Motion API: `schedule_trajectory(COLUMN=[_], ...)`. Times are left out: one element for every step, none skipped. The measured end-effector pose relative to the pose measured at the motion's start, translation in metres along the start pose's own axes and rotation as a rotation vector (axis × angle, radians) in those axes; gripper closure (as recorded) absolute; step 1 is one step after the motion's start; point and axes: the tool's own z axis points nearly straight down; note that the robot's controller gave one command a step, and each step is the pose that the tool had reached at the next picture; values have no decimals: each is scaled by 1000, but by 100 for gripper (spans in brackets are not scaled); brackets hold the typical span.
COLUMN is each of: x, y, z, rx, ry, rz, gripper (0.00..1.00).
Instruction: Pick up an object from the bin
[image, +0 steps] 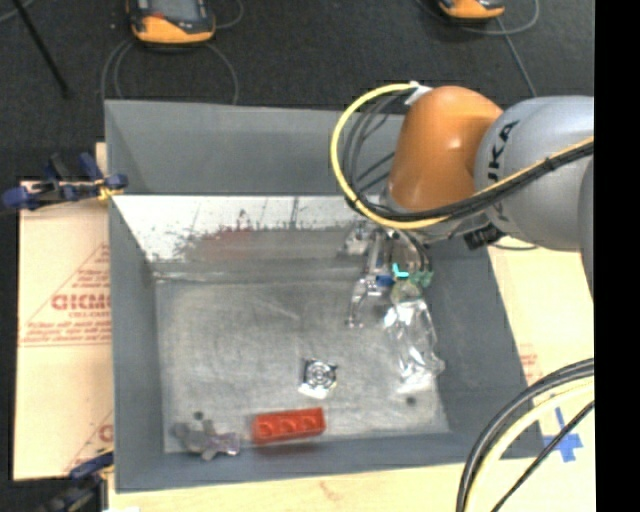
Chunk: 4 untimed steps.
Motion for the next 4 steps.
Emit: schedule_trajectory(x=[97, 110, 107, 99], y=[-9, 26, 26, -16], z=[70, 94, 93, -61], rx=[1, 0, 1, 4], ry=[4, -12, -20, -13], rz=[-162, 17, 16, -317], gripper=[0, 0, 100, 100])
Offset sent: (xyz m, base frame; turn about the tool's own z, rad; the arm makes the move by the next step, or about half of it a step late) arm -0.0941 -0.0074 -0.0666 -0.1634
